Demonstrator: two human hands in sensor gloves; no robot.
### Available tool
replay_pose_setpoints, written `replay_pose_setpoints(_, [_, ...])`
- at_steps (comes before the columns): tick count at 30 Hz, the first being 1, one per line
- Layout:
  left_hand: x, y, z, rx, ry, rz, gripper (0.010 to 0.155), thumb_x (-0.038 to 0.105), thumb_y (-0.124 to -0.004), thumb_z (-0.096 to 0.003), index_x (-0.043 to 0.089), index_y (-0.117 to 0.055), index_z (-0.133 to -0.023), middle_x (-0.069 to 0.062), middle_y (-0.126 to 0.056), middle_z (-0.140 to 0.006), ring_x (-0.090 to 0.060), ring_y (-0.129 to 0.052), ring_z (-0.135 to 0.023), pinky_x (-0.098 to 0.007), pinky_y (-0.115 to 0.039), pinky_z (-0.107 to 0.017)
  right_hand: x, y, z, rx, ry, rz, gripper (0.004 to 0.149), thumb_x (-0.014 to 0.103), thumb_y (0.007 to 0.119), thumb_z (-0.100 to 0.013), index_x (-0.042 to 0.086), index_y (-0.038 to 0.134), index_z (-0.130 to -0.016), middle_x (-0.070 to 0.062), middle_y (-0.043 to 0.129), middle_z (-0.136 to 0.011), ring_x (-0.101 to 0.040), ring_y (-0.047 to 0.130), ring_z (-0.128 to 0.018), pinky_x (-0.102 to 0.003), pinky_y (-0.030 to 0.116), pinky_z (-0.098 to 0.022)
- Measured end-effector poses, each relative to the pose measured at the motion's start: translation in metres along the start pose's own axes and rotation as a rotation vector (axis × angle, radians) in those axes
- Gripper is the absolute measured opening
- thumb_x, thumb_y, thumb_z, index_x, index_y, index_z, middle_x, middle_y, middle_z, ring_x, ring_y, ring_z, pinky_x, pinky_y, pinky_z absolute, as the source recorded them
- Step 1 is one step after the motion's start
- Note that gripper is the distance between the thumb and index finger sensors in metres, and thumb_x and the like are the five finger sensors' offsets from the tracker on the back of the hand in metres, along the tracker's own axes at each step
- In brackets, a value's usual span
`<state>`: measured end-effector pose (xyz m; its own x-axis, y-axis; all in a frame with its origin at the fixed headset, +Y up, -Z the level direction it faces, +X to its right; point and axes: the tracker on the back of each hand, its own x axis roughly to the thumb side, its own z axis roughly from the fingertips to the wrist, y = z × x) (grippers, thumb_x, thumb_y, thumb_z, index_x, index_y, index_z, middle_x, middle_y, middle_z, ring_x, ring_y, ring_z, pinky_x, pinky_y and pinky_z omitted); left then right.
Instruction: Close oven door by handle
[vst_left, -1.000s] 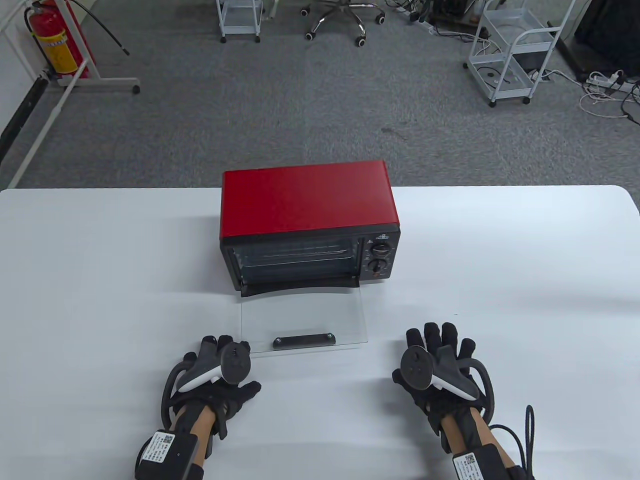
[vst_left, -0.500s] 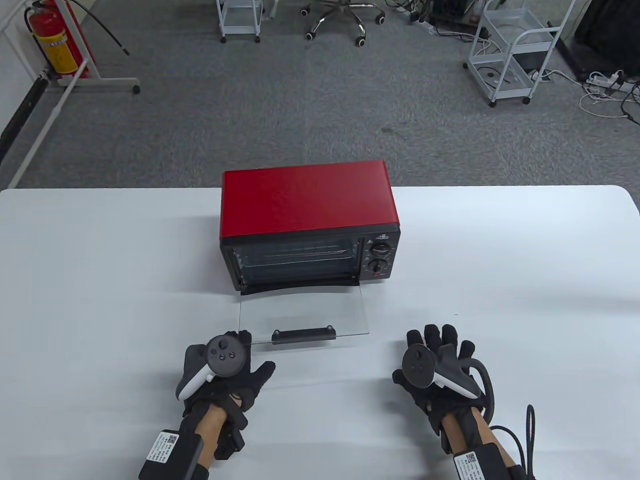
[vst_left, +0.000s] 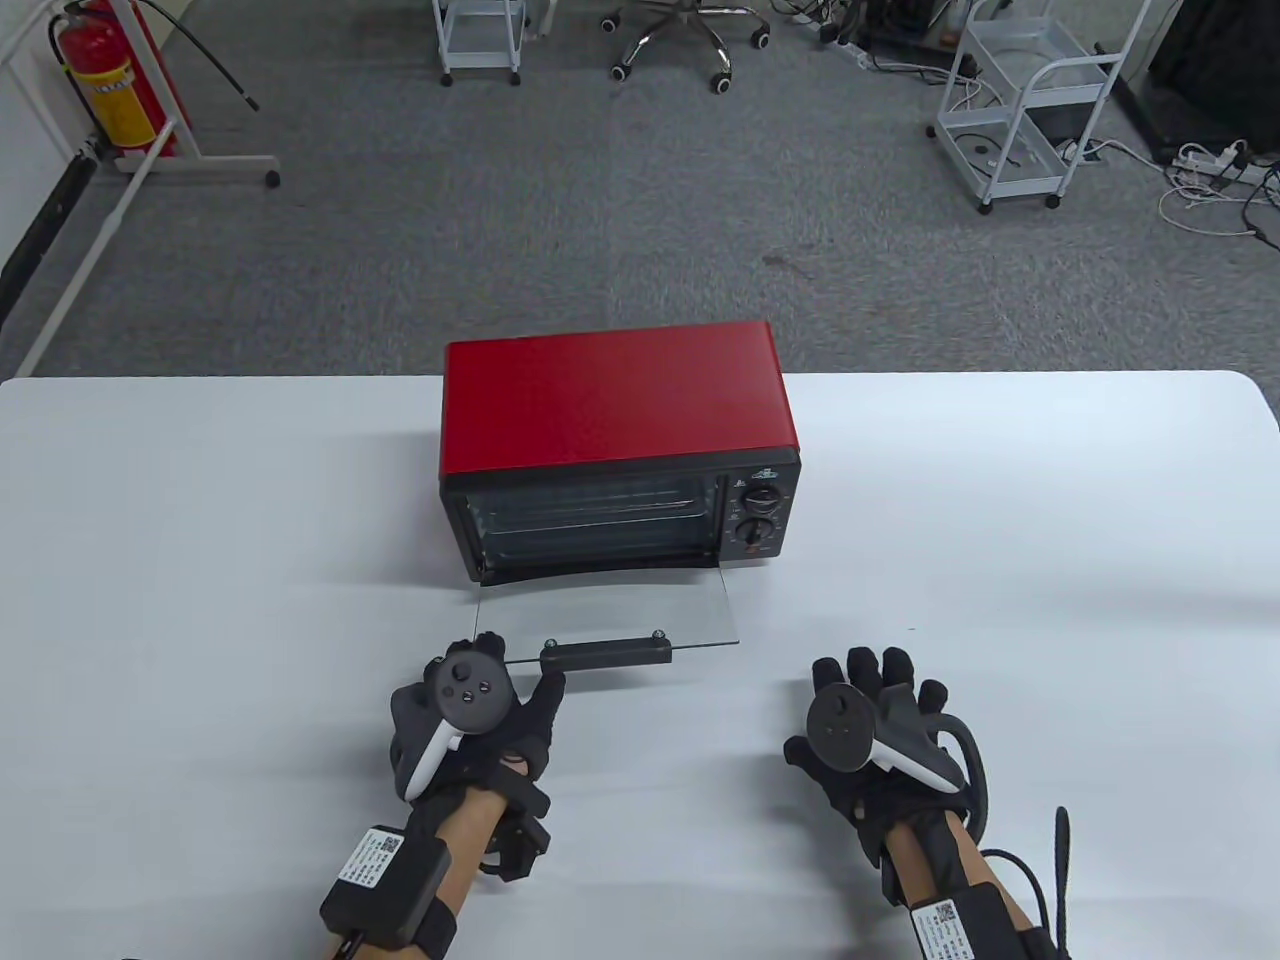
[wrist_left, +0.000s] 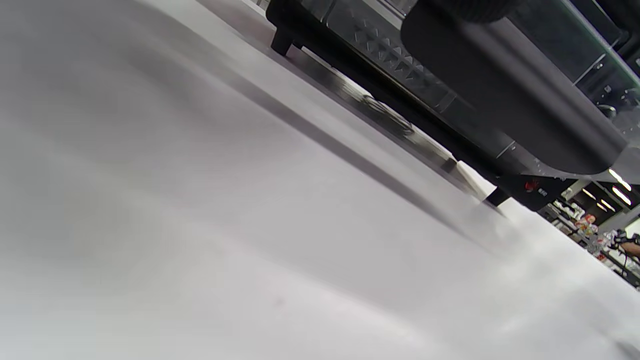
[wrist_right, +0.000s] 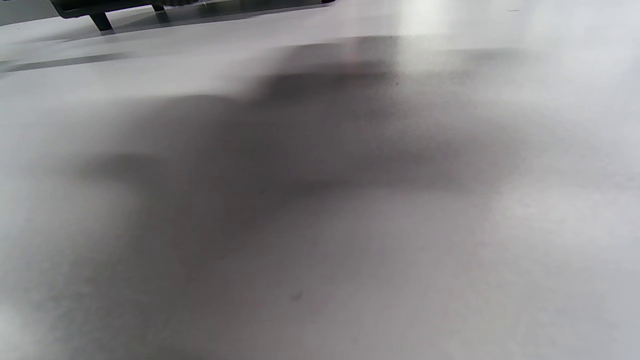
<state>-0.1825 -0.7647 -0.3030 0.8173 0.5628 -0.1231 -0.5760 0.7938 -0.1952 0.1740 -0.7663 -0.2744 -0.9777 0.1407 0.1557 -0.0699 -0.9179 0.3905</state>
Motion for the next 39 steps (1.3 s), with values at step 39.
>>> replay_pose_setpoints(39, [0.019,0.023,-0.021,0.231,-0.119,0.331,0.059,0.045,-0.059,-0.0543,0.006,-0.074,-0.096,-0.020,-0.080,-0.093,-0.050,-0.073,-0.092,-0.070,-0.055,-0.064,0.002,-0.001,-0.001,0.000,-0.014,0.000,0.087,0.054,0.050,-0.053,0.004,0.003,-0.108,-0.039,-0.001,-0.110,-0.070,-0.002,-0.095,-0.085,0.011,-0.060])
